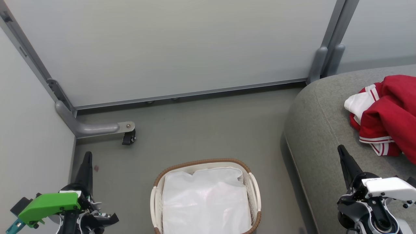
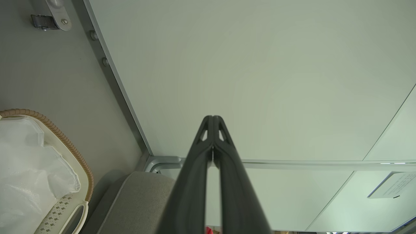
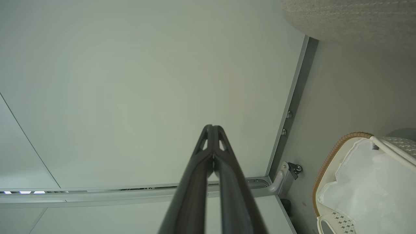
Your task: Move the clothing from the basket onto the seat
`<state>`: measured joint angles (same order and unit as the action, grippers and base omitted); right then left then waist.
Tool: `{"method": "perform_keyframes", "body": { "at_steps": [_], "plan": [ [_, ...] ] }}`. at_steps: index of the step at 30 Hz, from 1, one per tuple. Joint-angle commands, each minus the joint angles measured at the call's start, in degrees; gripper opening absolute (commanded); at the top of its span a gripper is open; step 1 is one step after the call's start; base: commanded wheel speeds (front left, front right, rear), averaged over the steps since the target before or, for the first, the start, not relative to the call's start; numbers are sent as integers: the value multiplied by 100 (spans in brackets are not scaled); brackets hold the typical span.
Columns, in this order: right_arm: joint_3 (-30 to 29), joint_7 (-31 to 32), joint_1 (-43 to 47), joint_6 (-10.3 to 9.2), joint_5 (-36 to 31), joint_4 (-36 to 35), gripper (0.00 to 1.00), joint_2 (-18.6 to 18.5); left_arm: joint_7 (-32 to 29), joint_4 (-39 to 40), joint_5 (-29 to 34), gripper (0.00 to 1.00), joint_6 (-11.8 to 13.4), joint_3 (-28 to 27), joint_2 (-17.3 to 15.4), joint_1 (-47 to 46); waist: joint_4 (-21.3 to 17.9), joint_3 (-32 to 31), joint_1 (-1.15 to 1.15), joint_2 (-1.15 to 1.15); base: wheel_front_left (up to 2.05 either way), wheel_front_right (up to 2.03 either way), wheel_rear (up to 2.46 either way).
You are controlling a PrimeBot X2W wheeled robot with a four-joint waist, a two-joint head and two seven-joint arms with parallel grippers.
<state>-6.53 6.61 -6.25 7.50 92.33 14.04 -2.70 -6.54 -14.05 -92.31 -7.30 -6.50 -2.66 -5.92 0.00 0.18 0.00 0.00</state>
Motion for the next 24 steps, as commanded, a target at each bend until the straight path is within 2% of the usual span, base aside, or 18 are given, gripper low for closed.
{"method": "perform_keyframes", "body": {
  "at_steps": [1,24],
  "plan": [
    [-12,8,9,-2,17,-16,0,-34,-22,9,-18,0,-35,-14,-40,-68,0,0,0,0,0,0,0],
    [-11,8,9,-2,18,-16,0,-34,-21,10,-18,0,-36,-13,-39,-68,0,0,0,0,0,0,0]
  ]
}}
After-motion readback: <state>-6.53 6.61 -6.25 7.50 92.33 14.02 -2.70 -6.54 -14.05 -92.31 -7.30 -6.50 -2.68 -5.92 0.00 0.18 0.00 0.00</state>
